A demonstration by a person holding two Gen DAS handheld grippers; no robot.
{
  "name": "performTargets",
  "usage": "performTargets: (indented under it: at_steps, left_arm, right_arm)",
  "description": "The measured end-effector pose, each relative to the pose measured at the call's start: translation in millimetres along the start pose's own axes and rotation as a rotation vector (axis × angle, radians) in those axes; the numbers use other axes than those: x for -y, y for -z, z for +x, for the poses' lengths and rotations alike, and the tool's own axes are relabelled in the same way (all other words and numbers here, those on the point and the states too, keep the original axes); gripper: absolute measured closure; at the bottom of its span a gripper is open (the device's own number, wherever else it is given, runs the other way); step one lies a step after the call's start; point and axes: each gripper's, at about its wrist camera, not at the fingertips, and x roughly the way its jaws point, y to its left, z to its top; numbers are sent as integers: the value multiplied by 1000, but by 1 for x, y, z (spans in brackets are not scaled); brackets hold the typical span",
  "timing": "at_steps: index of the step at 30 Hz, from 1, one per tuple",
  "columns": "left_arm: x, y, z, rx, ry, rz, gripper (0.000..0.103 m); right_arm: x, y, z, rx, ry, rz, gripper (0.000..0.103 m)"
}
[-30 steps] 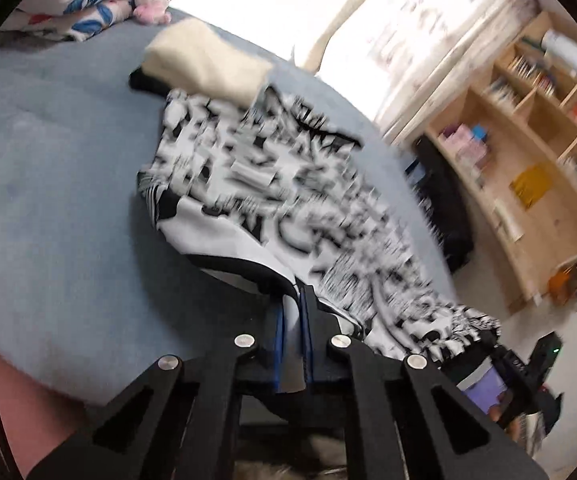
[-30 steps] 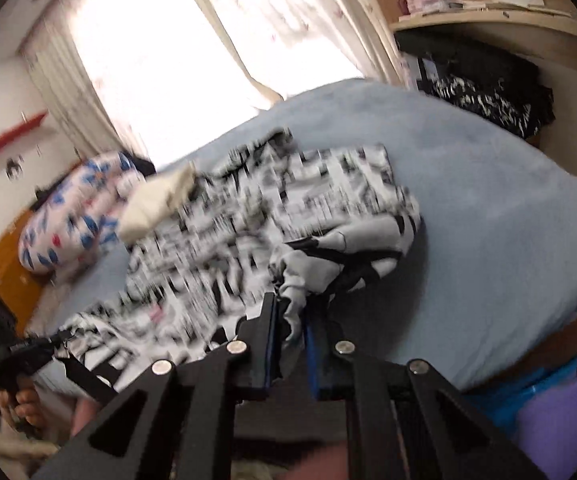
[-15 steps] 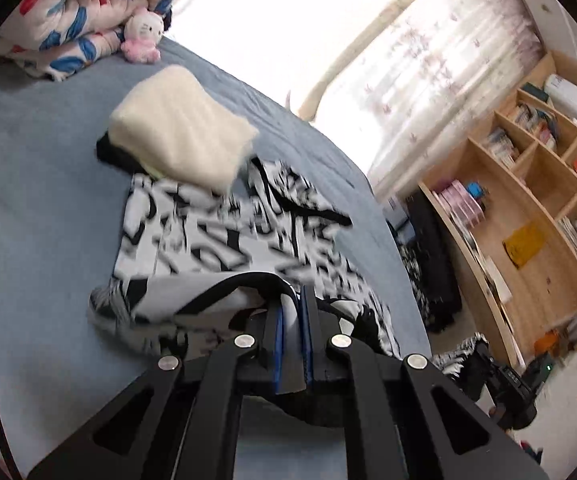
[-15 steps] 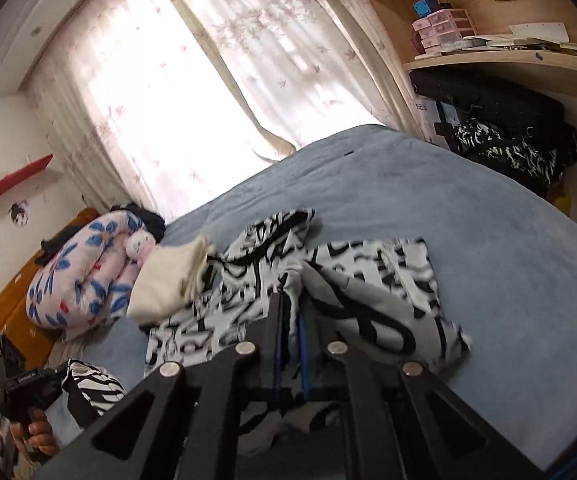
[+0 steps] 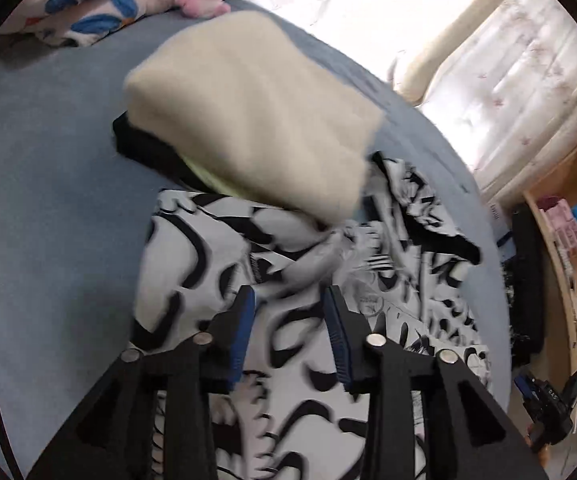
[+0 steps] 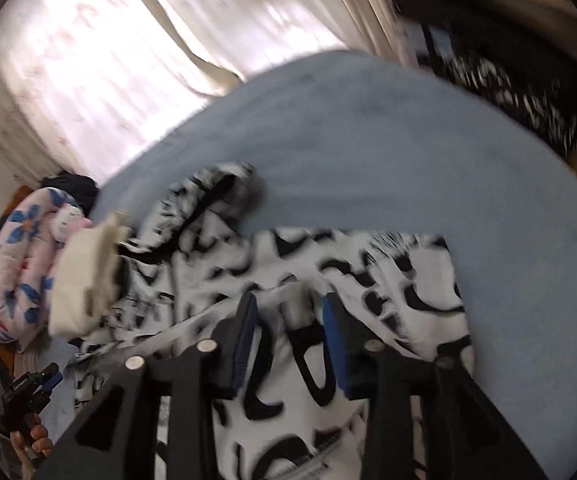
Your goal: Fold large clothes
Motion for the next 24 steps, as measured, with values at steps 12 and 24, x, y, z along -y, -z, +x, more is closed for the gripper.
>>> performTargets:
  at_steps: [12,24]
  left_arm:
    - [15,-1,66,-158,-75,314,55]
    - [58,28,91,-128,-217,543,98]
  right_arm:
    - [28,6,78,-206,17,-67,58]
    - [10,26,79,-160,105,-204,90]
